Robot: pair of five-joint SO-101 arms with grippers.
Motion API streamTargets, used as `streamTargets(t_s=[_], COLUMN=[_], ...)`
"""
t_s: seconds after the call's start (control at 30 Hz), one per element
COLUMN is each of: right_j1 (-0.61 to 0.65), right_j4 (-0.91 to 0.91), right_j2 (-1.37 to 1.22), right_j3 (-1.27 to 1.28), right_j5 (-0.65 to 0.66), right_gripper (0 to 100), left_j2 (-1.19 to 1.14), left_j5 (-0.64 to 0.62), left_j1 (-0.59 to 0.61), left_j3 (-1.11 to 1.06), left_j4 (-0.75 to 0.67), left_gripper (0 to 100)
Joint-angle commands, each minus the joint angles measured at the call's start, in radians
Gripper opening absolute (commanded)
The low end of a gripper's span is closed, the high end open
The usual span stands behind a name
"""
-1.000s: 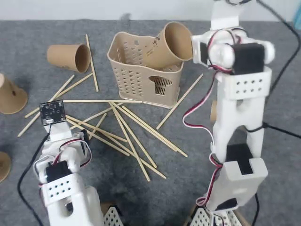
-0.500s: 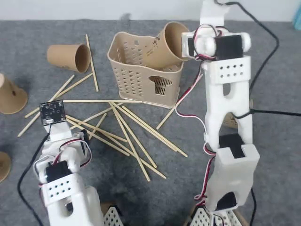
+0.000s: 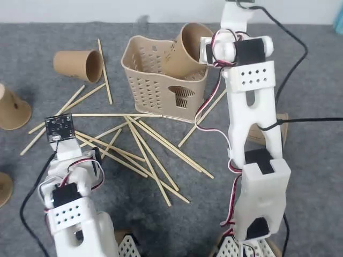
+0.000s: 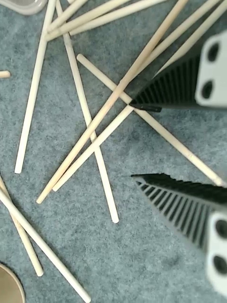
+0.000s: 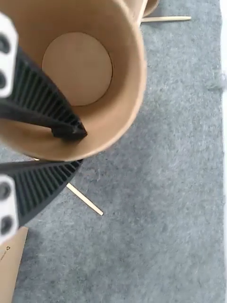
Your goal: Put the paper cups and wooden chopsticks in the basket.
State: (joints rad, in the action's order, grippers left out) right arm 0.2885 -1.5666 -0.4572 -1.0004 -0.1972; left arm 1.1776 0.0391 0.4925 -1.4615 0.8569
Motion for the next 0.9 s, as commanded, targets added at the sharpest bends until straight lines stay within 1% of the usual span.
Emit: streamTargets(t_s=[0.0, 0.3, 0.43, 0.5, 0.57, 0.8, 0.87], right_j1=[0.007, -0.010, -0.007, -0.007, -0.008, -0.008, -0.005], right_j4=[0.012, 0.010, 0.008, -0.005, -0.012, -0.027, -0.030], right_j2=[0.015, 0.140, 0.194, 0.209, 0.223, 0.237, 0.237], right_j3=[-0.012, -0.060, -0.055, -0.058, -0.058, -0.058, -0.058], right_j5=[-0.012, 0.000, 0.060, 0.068, 0.069, 0.071, 0.100], right_gripper=[3.3, 3.2, 3.2, 2.9, 0.6, 1.1, 4.3], left_j2=[0.017, 0.017, 0.017, 0.017, 0.017, 0.017, 0.017], left_j5=[0.012, 0.012, 0.012, 0.012, 0.012, 0.012, 0.012], left_j1=[-0.006, -0.006, -0.006, -0.006, -0.006, -0.005, -0.003], left_j3=[0.002, 0.002, 0.002, 0.002, 0.002, 0.002, 0.002], left_j4=[-0.025, -0.025, -0.025, -0.025, -0.025, -0.025, -0.025], left_gripper=[21, 21, 21, 21, 21, 21, 21])
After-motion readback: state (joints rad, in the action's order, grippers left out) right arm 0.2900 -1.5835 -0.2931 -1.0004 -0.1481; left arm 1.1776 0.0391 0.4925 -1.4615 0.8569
